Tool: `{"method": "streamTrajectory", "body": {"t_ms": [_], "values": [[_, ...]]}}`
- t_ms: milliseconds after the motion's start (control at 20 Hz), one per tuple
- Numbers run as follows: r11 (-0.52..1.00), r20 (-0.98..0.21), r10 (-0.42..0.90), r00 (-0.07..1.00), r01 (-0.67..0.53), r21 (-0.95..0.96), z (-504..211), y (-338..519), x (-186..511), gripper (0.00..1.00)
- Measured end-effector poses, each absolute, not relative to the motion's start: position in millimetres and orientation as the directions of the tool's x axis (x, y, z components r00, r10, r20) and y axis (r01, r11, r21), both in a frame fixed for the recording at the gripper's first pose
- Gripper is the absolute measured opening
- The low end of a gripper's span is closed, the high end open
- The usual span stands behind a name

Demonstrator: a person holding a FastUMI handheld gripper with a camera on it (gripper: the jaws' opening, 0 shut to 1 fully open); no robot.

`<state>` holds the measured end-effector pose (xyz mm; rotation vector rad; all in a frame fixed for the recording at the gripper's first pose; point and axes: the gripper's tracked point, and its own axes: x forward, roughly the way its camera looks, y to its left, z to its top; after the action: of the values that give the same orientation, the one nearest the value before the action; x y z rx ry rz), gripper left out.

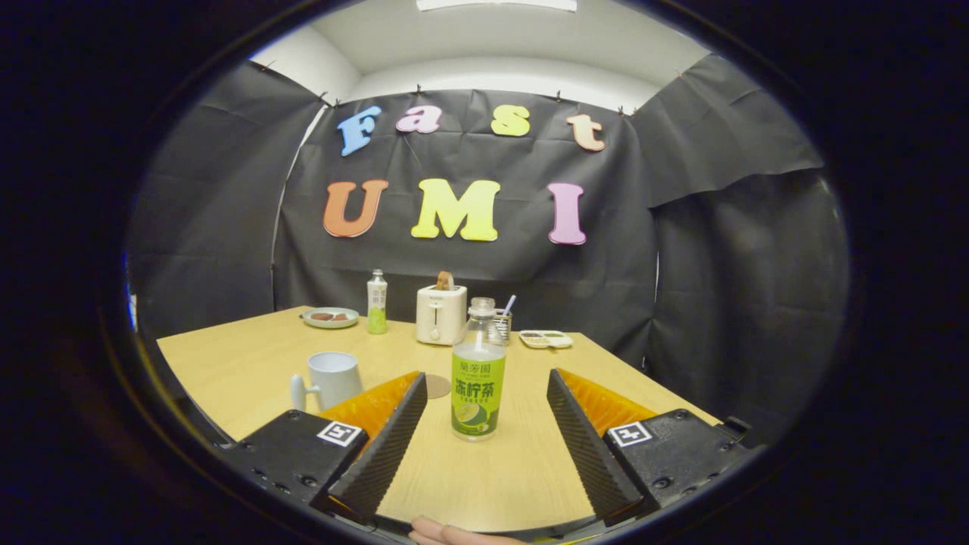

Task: Take the bottle from table, then pour the juice into the cup, finally place the bottle on the coaster

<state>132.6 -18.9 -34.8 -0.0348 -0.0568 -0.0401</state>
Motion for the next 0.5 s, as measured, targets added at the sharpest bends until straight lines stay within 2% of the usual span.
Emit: {"method": "streamTrajectory", "body": {"t_ms": [500], "values": [[0.999,0.022,-0.009,1.000,0.008,0.053,-51,-11,221,1.00]]}}
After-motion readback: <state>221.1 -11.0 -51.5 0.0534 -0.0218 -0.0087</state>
